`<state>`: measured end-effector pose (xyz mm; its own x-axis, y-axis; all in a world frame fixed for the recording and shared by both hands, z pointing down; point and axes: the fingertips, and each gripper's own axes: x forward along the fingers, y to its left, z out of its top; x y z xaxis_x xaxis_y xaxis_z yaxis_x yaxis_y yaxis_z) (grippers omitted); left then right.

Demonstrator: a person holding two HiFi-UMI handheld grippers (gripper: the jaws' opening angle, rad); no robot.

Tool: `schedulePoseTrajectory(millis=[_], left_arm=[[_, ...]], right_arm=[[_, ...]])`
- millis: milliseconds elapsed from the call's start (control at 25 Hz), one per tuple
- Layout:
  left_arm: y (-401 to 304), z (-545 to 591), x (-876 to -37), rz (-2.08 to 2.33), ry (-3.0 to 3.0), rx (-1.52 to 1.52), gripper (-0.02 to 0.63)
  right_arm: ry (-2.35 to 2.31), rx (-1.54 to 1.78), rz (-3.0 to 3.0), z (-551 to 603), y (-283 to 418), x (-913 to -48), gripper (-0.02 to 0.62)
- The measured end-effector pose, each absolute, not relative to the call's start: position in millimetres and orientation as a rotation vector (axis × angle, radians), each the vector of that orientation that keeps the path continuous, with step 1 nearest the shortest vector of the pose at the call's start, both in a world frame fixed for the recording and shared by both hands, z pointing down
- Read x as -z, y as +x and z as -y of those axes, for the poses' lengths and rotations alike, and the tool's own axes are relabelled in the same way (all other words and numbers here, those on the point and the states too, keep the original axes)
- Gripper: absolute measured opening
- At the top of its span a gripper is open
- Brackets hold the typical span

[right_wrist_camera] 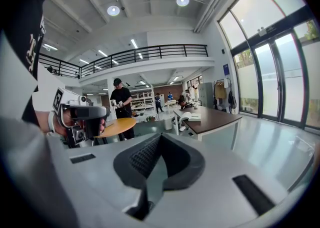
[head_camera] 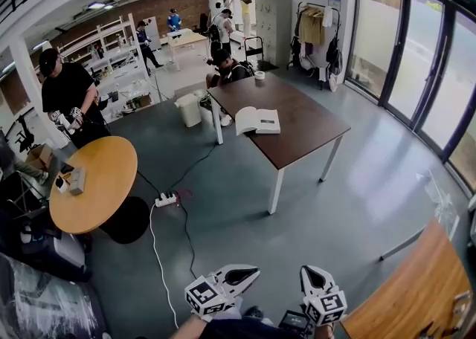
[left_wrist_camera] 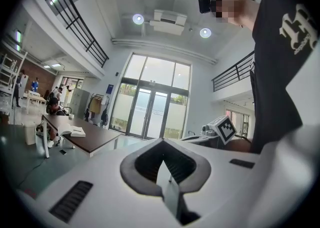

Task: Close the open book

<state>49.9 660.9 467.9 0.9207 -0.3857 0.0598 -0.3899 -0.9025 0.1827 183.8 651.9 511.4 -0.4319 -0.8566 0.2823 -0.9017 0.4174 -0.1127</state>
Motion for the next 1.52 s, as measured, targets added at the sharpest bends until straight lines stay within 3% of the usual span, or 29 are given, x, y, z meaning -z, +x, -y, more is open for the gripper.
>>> schedulePoseTrajectory(millis=[1520], left_arm=[[33.1, -467.8, -460.4, 0.456, 2.914, 0.035, 0.006]], right_arm=[[1.654, -0.338, 2.37, -477.9, 168.5, -499.2, -0.012]])
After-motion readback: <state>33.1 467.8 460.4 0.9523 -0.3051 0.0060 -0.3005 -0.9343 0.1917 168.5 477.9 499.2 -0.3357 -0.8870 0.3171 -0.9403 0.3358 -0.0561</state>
